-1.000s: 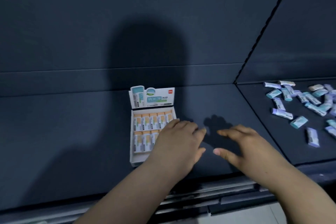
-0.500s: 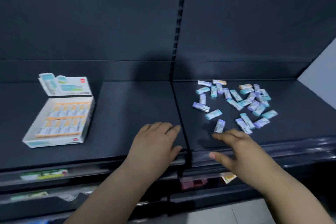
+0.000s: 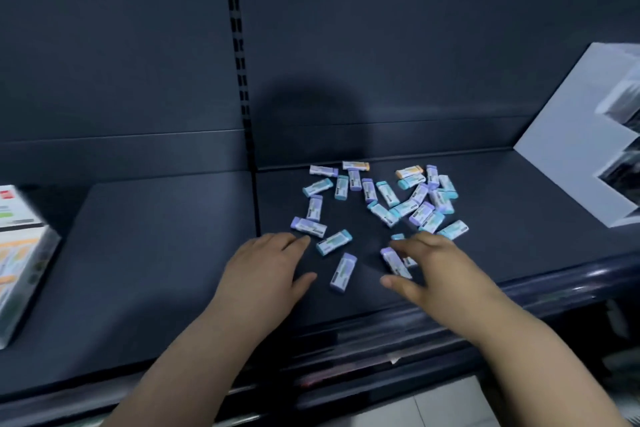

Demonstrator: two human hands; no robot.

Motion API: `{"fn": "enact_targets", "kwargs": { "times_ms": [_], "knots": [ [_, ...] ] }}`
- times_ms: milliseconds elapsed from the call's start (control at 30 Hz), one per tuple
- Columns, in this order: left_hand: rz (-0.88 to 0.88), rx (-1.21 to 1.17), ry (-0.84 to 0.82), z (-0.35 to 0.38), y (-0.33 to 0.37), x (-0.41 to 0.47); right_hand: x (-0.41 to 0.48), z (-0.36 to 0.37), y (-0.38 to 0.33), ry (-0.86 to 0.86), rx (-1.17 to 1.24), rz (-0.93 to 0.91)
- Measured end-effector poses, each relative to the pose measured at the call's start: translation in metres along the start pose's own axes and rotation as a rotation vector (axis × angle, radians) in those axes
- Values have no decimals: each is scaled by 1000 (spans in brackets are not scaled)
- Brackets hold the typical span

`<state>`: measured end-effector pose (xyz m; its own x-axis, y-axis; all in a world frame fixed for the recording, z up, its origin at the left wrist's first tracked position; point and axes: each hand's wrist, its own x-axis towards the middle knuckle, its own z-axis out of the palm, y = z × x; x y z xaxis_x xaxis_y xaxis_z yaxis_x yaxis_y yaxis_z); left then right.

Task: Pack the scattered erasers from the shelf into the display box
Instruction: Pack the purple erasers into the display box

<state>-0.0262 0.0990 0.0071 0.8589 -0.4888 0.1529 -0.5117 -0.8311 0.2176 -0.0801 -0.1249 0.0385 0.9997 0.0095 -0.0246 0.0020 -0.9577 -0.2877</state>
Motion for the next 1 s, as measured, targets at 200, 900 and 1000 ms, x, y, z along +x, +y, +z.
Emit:
{"fn": "enact_targets", "kwargs": {
  "times_ms": [200,900,1000],
  "knots": [
    [90,-18,-20,16,12,61,39,-17,38,61,-9,75],
    [-59,16,-182,81,110,259,97,-54,230,-79,25,-48],
    [-124,32,-246,90,118,284,104,-55,247,-97,34,-82]
  ]
}}
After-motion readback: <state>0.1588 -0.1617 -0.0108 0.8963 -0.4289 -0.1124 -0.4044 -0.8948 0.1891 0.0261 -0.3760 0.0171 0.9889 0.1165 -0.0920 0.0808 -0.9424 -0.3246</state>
